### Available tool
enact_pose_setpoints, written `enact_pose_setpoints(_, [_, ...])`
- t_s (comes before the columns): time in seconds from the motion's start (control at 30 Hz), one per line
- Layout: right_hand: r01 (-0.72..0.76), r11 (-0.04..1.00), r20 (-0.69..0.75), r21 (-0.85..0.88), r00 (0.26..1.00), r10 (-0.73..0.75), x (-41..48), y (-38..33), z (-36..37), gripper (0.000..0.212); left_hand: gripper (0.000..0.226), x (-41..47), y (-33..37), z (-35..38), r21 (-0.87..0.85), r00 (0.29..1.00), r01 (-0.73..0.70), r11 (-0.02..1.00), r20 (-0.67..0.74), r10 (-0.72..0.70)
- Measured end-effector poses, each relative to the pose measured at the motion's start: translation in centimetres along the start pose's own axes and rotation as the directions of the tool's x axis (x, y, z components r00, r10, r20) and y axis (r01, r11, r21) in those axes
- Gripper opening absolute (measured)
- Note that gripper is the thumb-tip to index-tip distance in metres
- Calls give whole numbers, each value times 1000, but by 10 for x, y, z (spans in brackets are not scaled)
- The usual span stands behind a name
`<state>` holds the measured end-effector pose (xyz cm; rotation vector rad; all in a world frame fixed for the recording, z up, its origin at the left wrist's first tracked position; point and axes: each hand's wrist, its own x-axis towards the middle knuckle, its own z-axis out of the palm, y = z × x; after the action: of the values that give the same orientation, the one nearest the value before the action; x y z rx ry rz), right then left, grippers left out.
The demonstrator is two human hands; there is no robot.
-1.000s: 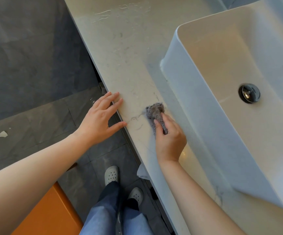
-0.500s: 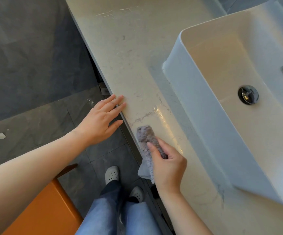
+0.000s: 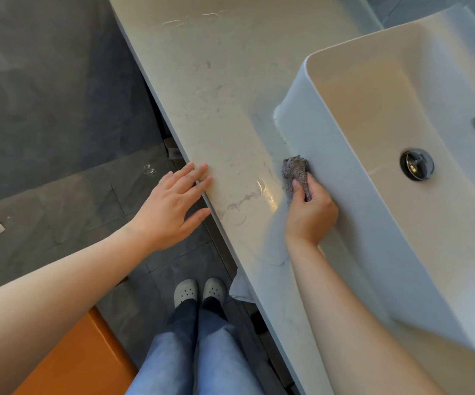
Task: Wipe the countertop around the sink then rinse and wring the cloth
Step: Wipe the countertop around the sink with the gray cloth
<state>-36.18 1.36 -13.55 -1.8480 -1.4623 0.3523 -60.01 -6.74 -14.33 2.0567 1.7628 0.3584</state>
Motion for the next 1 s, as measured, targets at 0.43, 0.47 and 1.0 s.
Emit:
enact_pose_setpoints(0.43, [120,991,14,-65,993,-119,20,-11,20,27,64,31,-10,-15,89,991,63,994,-127,-51])
enact_pose_setpoints(0.47, [116,991,9,-60,993,-115,20,-11,21,26,67,32,-15,-15,91,990,80,993,-120,-69])
enact_pose_setpoints(1.0, [290,954,244,73,923,-299,-74,-31,18,29,60,40,-39,-27,95,991,-25,995,-128,37])
